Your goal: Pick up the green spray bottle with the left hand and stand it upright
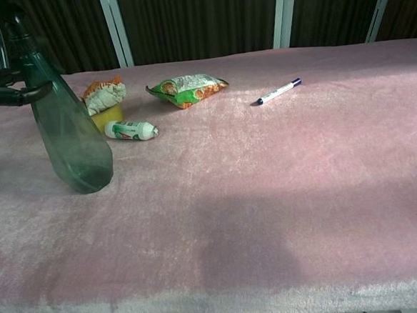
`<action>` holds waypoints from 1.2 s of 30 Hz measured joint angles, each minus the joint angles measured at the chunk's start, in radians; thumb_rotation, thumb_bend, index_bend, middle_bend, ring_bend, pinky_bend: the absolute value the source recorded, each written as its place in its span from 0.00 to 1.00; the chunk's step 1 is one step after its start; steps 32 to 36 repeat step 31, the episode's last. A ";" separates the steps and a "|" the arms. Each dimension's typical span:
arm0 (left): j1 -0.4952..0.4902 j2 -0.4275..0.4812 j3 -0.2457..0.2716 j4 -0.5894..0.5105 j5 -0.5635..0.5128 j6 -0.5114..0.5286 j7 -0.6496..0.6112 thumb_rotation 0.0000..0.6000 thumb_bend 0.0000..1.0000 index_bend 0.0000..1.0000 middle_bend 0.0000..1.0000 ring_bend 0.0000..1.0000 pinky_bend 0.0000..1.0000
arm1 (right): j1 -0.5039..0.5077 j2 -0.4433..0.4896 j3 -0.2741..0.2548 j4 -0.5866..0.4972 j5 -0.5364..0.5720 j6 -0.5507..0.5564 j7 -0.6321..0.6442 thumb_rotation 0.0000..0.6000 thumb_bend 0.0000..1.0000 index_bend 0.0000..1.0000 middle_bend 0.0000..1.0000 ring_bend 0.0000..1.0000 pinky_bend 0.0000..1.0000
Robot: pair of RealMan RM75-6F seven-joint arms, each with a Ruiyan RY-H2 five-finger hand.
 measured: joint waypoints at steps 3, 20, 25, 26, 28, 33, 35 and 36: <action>0.004 0.007 0.004 -0.003 0.009 0.009 0.009 0.78 0.34 0.05 0.16 0.01 0.02 | 0.000 -0.001 0.001 0.000 0.002 0.000 -0.002 1.00 0.37 0.00 0.00 0.00 0.00; 0.122 0.132 0.128 0.039 0.081 0.159 0.395 0.87 0.28 0.00 0.00 0.00 0.00 | -0.007 -0.002 0.003 0.003 0.007 0.011 -0.007 1.00 0.37 0.00 0.00 0.00 0.00; 0.262 0.179 0.241 0.063 0.131 0.291 0.497 1.00 0.29 0.00 0.00 0.00 0.00 | -0.012 -0.009 0.005 0.003 0.009 0.018 -0.027 1.00 0.37 0.00 0.00 0.00 0.00; 0.287 0.187 0.269 0.071 0.149 0.303 0.496 1.00 0.30 0.00 0.00 0.00 0.00 | -0.014 -0.011 0.006 0.003 0.010 0.021 -0.030 1.00 0.37 0.00 0.00 0.00 0.00; 0.302 0.199 0.296 0.077 0.178 0.306 0.495 1.00 0.30 0.00 0.00 0.00 0.00 | -0.017 -0.014 0.007 0.002 0.010 0.027 -0.039 1.00 0.37 0.00 0.00 0.00 0.00; 0.310 0.208 0.308 0.093 0.218 0.316 0.489 1.00 0.30 0.00 0.00 0.00 0.00 | -0.020 -0.019 0.008 0.002 0.010 0.031 -0.049 1.00 0.37 0.00 0.00 0.00 0.00; 0.310 0.208 0.308 0.093 0.218 0.316 0.489 1.00 0.30 0.00 0.00 0.00 0.00 | -0.020 -0.019 0.008 0.002 0.010 0.031 -0.049 1.00 0.37 0.00 0.00 0.00 0.00; 0.310 0.208 0.308 0.093 0.218 0.316 0.489 1.00 0.30 0.00 0.00 0.00 0.00 | -0.020 -0.019 0.008 0.002 0.010 0.031 -0.049 1.00 0.37 0.00 0.00 0.00 0.00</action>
